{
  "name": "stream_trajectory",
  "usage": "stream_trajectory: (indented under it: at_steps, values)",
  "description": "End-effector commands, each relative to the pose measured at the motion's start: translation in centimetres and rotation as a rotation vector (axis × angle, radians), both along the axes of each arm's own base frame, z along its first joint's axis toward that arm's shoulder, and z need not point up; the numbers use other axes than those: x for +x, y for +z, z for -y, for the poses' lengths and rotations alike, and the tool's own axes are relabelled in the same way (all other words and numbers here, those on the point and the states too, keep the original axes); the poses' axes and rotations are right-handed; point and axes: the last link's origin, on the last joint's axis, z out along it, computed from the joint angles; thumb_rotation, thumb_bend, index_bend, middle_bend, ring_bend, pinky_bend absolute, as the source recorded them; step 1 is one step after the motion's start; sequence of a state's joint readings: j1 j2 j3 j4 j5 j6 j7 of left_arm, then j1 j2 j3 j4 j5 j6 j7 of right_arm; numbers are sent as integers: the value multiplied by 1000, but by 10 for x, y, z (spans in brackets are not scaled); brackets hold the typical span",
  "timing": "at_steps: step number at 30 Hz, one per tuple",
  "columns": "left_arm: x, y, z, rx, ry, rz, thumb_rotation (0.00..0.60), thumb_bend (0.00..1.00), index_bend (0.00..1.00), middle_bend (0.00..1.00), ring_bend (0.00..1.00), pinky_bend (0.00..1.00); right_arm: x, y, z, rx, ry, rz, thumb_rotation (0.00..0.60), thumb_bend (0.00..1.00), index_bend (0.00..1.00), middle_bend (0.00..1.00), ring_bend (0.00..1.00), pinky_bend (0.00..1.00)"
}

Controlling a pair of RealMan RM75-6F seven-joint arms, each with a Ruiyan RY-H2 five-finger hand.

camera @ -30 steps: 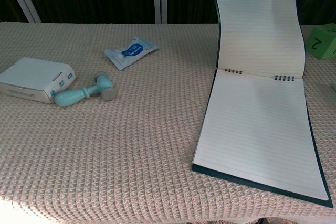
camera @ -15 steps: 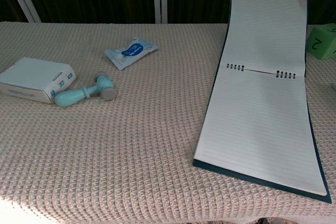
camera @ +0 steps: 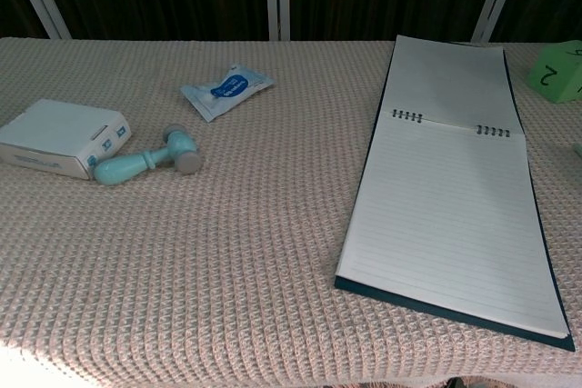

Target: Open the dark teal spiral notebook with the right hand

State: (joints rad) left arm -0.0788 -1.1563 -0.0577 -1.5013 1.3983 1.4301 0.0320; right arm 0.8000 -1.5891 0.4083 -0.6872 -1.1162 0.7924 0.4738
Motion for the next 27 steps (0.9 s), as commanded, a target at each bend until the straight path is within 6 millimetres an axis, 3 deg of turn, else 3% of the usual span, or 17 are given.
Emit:
stream_trajectory:
  at_steps: [1,4,5,6,9,13,19,27]
  values:
    - [1,1,1,5,-4,-2,599,103,77,60,14,89,-8,15,-57,-4,159,-135,600,208,0,0,0,0]
    - [4,1,1,12,-9,-5,600,103,76,60,14,89,-12,17,-117,-13,240,-329,600,207,0,0,0,0]
    - [-27,53,41,90,85,-102,599,103,76,60,15,89,-14,17,-136,-13,254,-380,600,207,0,0,0,0]
    - [-33,75,62,58,57,-71,599,103,76,60,14,89,-17,18,-161,-11,266,-441,600,207,0,0,0,0]
    - [-38,83,66,30,21,-44,594,103,76,60,14,89,-25,18,-215,9,246,-515,600,207,0,0,0,0]
    - [-40,83,66,28,12,-40,582,103,76,60,0,89,-36,24,-265,-14,191,-600,600,207,0,0,0,0]
    - [-41,83,66,28,10,-40,579,103,76,60,0,89,-58,32,-302,-33,65,-644,600,207,0,0,0,0]
    - [-41,83,66,28,10,-40,575,103,76,60,0,88,-78,32,-308,43,-2,-604,600,215,0,0,0,0]
